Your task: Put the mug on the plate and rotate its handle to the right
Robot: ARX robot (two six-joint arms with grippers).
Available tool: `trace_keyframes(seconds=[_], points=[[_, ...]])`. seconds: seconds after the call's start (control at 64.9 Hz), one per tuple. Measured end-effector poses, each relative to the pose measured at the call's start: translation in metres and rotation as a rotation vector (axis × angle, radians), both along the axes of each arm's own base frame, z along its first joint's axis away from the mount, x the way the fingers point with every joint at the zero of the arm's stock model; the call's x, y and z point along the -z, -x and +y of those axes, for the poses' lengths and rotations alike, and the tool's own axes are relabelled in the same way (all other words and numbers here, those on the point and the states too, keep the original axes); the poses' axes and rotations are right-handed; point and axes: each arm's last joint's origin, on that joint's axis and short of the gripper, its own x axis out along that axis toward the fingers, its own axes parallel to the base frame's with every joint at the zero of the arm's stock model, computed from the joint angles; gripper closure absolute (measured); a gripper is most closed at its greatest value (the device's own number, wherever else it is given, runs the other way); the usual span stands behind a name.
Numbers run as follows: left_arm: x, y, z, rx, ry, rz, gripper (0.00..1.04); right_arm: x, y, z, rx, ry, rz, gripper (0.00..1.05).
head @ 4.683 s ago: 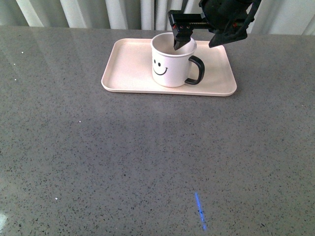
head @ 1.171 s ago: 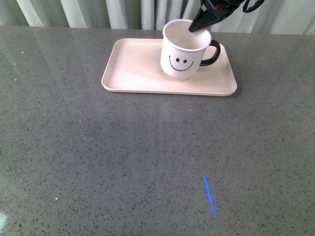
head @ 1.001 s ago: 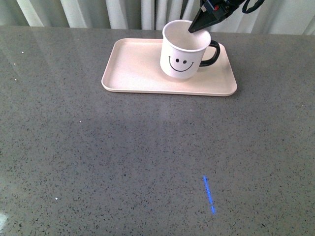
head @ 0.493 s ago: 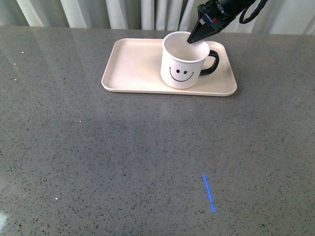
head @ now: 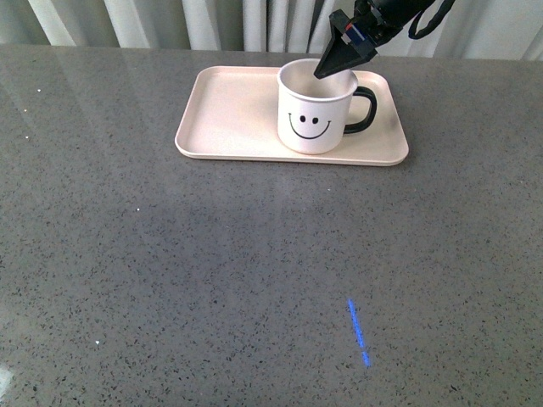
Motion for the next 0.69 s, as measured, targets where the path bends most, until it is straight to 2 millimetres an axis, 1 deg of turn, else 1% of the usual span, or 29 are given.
trace_keyframes(seconds=[0.031, 0.046, 0.077, 0.092, 0.139, 0.169, 0.185, 0.2, 0.231, 0.246, 0.262, 0.308, 0.354, 0.416, 0.447, 0.462, 0.478, 0.524, 0.555, 0.585, 0.601, 0.616, 0.632, 0.678, 0.693], points=[[0.000, 0.000, 0.000, 0.000, 0.000, 0.000, 0.09, 0.000, 0.000, 0.001, -0.002, 0.001, 0.000, 0.52], [0.000, 0.000, 0.000, 0.000, 0.000, 0.000, 0.09, 0.000, -0.001, 0.001, -0.003, 0.000, 0.001, 0.49], [0.000, 0.000, 0.000, 0.000, 0.000, 0.000, 0.09, 0.000, -0.001, 0.002, -0.004, 0.000, 0.002, 0.48], [0.000, 0.000, 0.000, 0.000, 0.000, 0.000, 0.09, 0.000, -0.001, 0.002, -0.005, -0.002, 0.003, 0.45], [0.000, 0.000, 0.000, 0.000, 0.000, 0.000, 0.09, 0.001, -0.002, 0.003, -0.006, -0.001, 0.006, 0.42], [0.000, 0.000, 0.000, 0.000, 0.000, 0.000, 0.09, 0.004, -0.002, 0.004, -0.009, -0.001, 0.012, 0.33], [0.000, 0.000, 0.000, 0.000, 0.000, 0.000, 0.09, 0.004, -0.002, 0.004, -0.009, -0.001, 0.012, 0.33], [0.000, 0.000, 0.000, 0.000, 0.000, 0.000, 0.09, 0.004, -0.002, 0.004, -0.009, -0.001, 0.012, 0.29], [0.000, 0.000, 0.000, 0.000, 0.000, 0.000, 0.09, 0.005, -0.003, 0.005, -0.012, -0.002, 0.013, 0.23], [0.000, 0.000, 0.000, 0.000, 0.000, 0.000, 0.09, 0.005, -0.003, 0.005, -0.012, -0.002, 0.013, 0.23], [0.000, 0.000, 0.000, 0.000, 0.000, 0.000, 0.09, 0.005, -0.003, 0.005, -0.013, -0.001, 0.010, 0.18], [0.000, 0.000, 0.000, 0.000, 0.000, 0.000, 0.09, 0.005, -0.003, 0.005, -0.012, -0.001, 0.007, 0.16], [0.000, 0.000, 0.000, 0.000, 0.000, 0.000, 0.09, 0.001, -0.003, 0.006, -0.014, -0.001, -0.009, 0.05], [0.000, 0.000, 0.000, 0.000, 0.000, 0.000, 0.09, -0.003, -0.003, 0.005, -0.014, -0.003, -0.024, 0.02], [0.000, 0.000, 0.000, 0.000, 0.000, 0.000, 0.09, -0.008, -0.003, 0.005, -0.015, -0.008, -0.035, 0.07], [0.000, 0.000, 0.000, 0.000, 0.000, 0.000, 0.09, -0.008, -0.003, 0.005, -0.015, -0.008, -0.035, 0.07], [0.000, 0.000, 0.000, 0.000, 0.000, 0.000, 0.09, -0.012, -0.003, 0.005, -0.018, -0.016, -0.046, 0.13], [0.000, 0.000, 0.000, 0.000, 0.000, 0.000, 0.09, -0.016, -0.003, 0.004, -0.019, -0.024, -0.057, 0.15], [0.000, 0.000, 0.000, 0.000, 0.000, 0.000, 0.09, -0.019, -0.003, 0.002, -0.019, -0.034, -0.066, 0.13], [0.000, 0.000, 0.000, 0.000, 0.000, 0.000, 0.09, -0.023, -0.003, 0.002, -0.020, -0.044, -0.077, 0.07], [0.000, 0.000, 0.000, 0.000, 0.000, 0.000, 0.09, -0.023, -0.003, 0.002, -0.020, -0.044, -0.077, 0.07], [0.000, 0.000, 0.000, 0.000, 0.000, 0.000, 0.09, -0.027, -0.003, 0.000, -0.017, -0.052, -0.087, 0.04], [0.000, 0.000, 0.000, 0.000, 0.000, 0.000, 0.09, -0.029, -0.003, -0.001, -0.018, -0.055, -0.092, 0.04], [0.000, 0.000, 0.000, 0.000, 0.000, 0.000, 0.09, -0.038, -0.003, -0.004, -0.025, -0.083, -0.133, 0.10], [0.000, 0.000, 0.000, 0.000, 0.000, 0.000, 0.09, -0.041, -0.003, -0.004, -0.026, -0.088, -0.147, 0.11]])
